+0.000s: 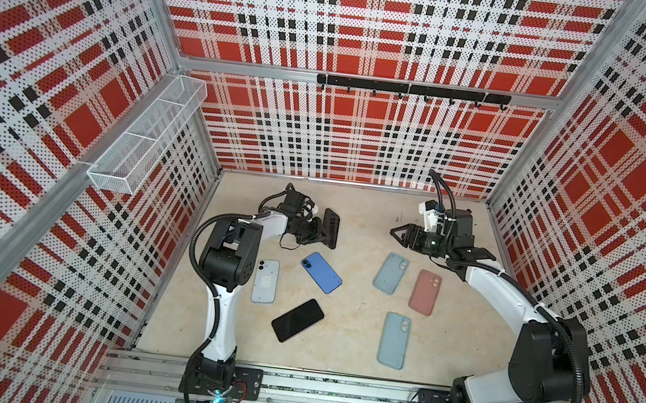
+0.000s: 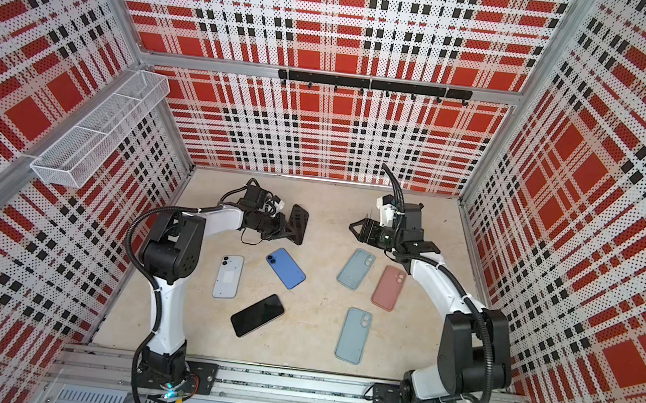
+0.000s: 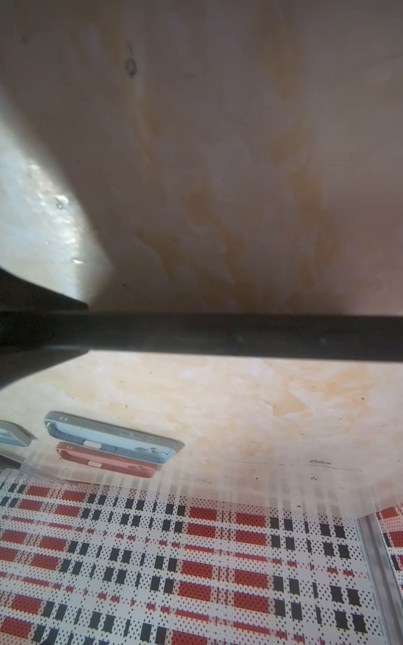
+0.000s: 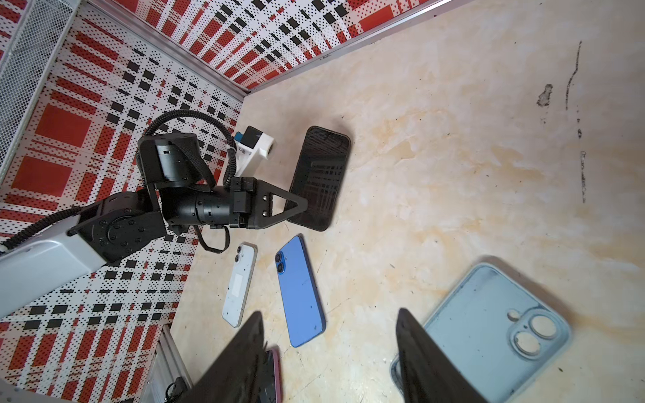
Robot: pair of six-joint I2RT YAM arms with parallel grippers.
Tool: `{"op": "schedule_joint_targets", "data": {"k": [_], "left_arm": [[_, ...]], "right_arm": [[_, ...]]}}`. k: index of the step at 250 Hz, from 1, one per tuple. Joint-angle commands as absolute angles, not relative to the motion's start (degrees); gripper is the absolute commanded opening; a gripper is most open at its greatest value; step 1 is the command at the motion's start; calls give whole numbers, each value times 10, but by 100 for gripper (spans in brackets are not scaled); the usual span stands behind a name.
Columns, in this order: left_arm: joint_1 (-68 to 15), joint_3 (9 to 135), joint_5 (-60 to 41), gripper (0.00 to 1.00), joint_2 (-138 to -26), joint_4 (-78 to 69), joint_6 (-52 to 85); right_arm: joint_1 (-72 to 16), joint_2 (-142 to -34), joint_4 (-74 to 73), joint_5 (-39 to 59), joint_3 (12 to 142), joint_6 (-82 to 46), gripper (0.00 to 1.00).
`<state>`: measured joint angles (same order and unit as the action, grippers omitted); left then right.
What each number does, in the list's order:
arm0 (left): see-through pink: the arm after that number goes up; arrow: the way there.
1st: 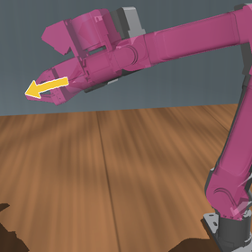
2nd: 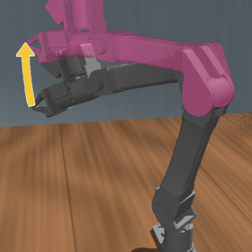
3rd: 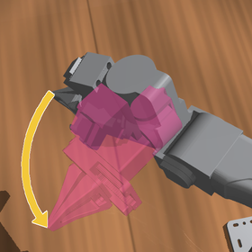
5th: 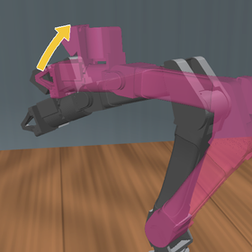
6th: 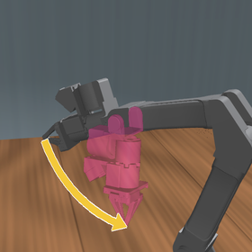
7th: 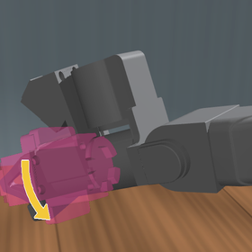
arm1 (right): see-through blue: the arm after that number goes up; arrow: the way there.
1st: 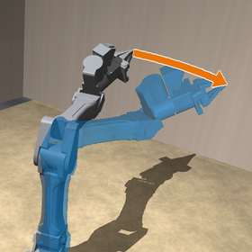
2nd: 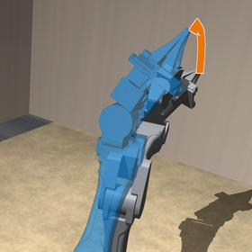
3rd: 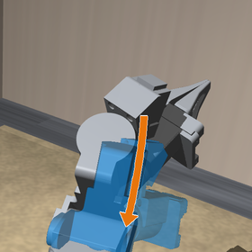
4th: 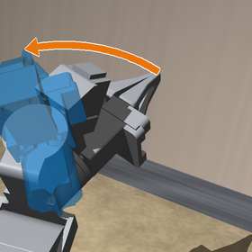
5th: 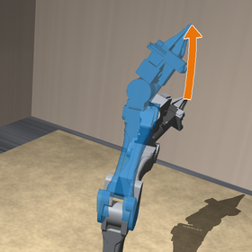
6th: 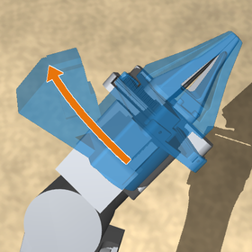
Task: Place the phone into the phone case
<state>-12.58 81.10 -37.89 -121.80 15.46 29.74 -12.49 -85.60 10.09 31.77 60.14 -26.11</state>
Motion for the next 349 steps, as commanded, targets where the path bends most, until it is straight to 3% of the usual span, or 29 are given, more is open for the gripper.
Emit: {"op": "schedule_joint_targets", "data": {"k": [1, 97, 146, 191, 200, 236, 274, 349], "left_arm": [[-111, 812, -371, 17, -1228, 147, 291], [-93, 805, -347, 42, -1230, 156, 280], [-91, 788, -281, 64, -1157, 198, 260], [-105, 746, -193, 85, -1061, 264, 253], [-111, 738, -179, 100, -1050, 276, 249], [-129, 722, -151, 99, -1044, 307, 234], [-127, 768, -214, 99, -1109, 311, 223], [-144, 780, -234, 100, -1147, 313, 213]], "right_arm": [[-123, -864, 80, 313, 611, -252, 61], [-123, -858, 81, 316, 611, -252, 62], [-129, -845, 110, 311, 613, -225, 68], [-189, -851, 162, 256, 622, -174, 73], [-198, -854, 162, 252, 620, -182, 73], [-236, -860, 121, 239, 588, -282, 73], [-314, -873, 82, 172, 548, -379, 74], [-397, -932, -56, 163, 481, -511, 74]]}}
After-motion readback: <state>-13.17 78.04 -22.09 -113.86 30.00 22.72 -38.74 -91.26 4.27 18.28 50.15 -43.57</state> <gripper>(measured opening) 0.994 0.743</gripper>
